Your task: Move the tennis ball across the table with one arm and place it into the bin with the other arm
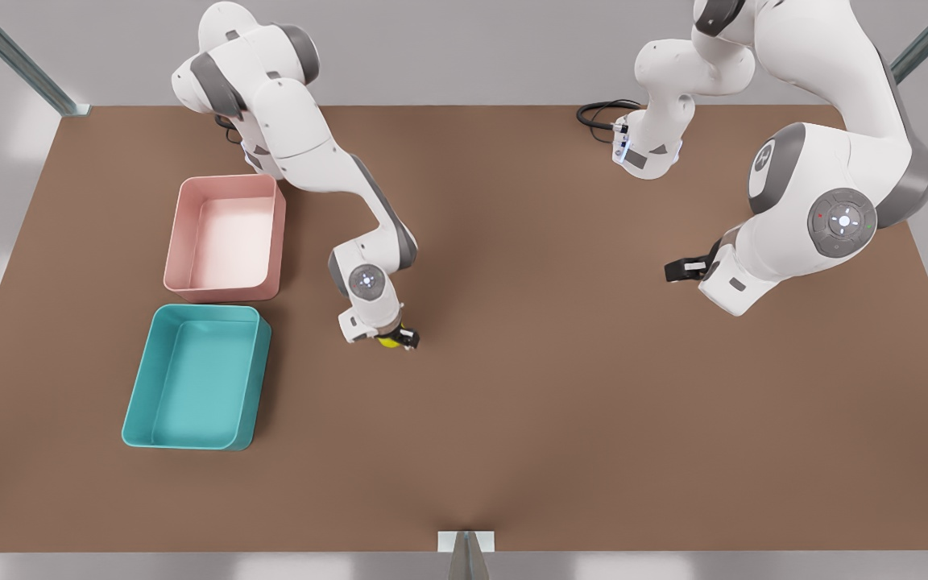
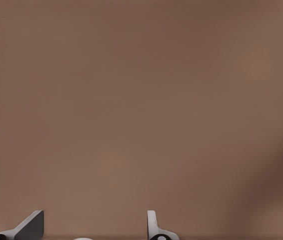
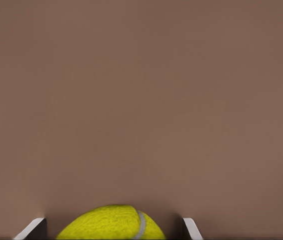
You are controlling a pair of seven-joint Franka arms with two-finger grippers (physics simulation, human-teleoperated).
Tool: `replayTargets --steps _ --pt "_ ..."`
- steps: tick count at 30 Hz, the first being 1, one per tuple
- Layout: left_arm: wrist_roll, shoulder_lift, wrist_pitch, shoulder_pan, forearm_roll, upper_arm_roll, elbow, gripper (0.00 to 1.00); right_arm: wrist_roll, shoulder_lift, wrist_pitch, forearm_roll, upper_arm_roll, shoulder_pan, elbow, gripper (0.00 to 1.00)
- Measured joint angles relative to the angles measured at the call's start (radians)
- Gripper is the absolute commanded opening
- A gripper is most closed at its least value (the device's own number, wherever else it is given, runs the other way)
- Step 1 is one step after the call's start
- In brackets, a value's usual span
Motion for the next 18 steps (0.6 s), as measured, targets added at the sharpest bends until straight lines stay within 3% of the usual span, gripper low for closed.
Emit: replayTargets --steps 2,5,18 --pt "-0.001 0.0 0.0 0.0 0.0 0.0 0.0 1.0 -0.001 -0.001 0.001 0.0 0.001 -0.001 -0.002 0.85" --pt "-0.002 0.0 -0.001 0.0 0.001 0.0 0.0 1.0 -0.003 -0.001 0.001 0.0 0.003 -0.001 -0.002 0.73" --pt "-0.005 0.0 -0.005 -0.002 0.002 0.0 0.0 1.0 -0.021 -0.038 -0.009 0.011 0.01 -0.03 0.029 0.72"
